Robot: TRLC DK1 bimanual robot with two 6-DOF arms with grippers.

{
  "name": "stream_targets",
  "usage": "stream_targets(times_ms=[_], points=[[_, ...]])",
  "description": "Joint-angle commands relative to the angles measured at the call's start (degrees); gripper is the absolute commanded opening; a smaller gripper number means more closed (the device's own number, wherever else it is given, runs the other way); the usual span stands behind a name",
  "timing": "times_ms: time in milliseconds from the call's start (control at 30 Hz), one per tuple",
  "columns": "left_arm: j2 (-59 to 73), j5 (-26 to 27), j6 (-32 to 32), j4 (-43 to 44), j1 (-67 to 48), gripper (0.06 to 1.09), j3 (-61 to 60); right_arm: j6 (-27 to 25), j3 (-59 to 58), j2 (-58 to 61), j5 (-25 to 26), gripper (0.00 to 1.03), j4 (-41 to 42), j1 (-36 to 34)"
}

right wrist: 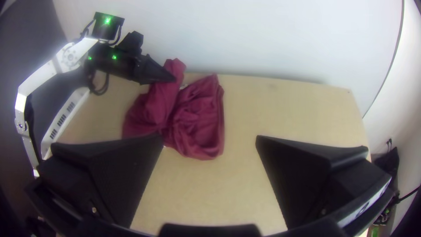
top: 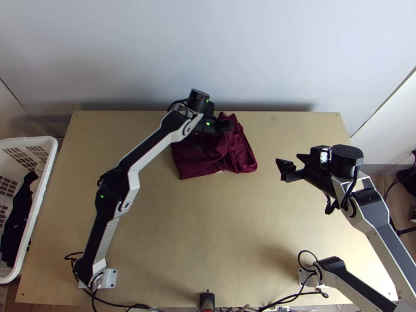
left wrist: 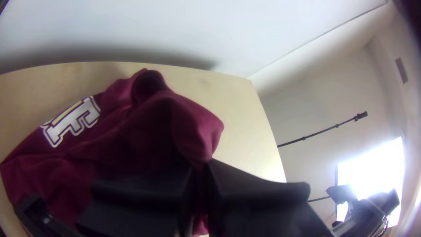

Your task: Fold the t-shirt

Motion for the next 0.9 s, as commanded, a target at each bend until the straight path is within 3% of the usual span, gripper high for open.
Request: stream_targets(times_ms=[0,167,200,233,300,333,700,867], points=[[3.25,-0.68,-2.80,6.06,-1.90,0.10,0.81,-0.39,-1.07,-0.37,0.00,0.98,-0.02,-0.55],[4.74,-0.68,-5.44,12.12,-3.22,0.10,0.81,-0.13,-2.22,-0.63,-0.09,0.98,-0.02,-0.46],[5.27,-0.68,-6.23,13.79,-3.39,0.15,0.81,0.05,-2.48,-0.72,-0.09,0.98,-0.02,-0.20],[5.71,-0.68,-6.84,15.20,-3.39,0.34,0.90,0.14,-2.92,-0.98,-0.09,0.98,-0.02,-0.02],[6.50,-0.68,-8.16,17.05,-3.57,0.96,0.81,0.58,-3.53,-1.34,-0.09,0.98,-0.02,0.68],[6.50,-0.68,-8.43,17.49,-3.74,1.04,0.81,0.58,-3.80,-1.51,-0.09,0.98,-0.02,0.77],[3.33,-2.44,-9.83,21.79,-6.73,1.04,0.98,1.45,-4.68,-1.69,-0.09,0.98,0.25,1.21],[-1.68,-2.35,-5.96,15.38,-4.01,1.04,0.11,2.60,-6.08,-2.48,-0.09,0.98,0.25,2.17]])
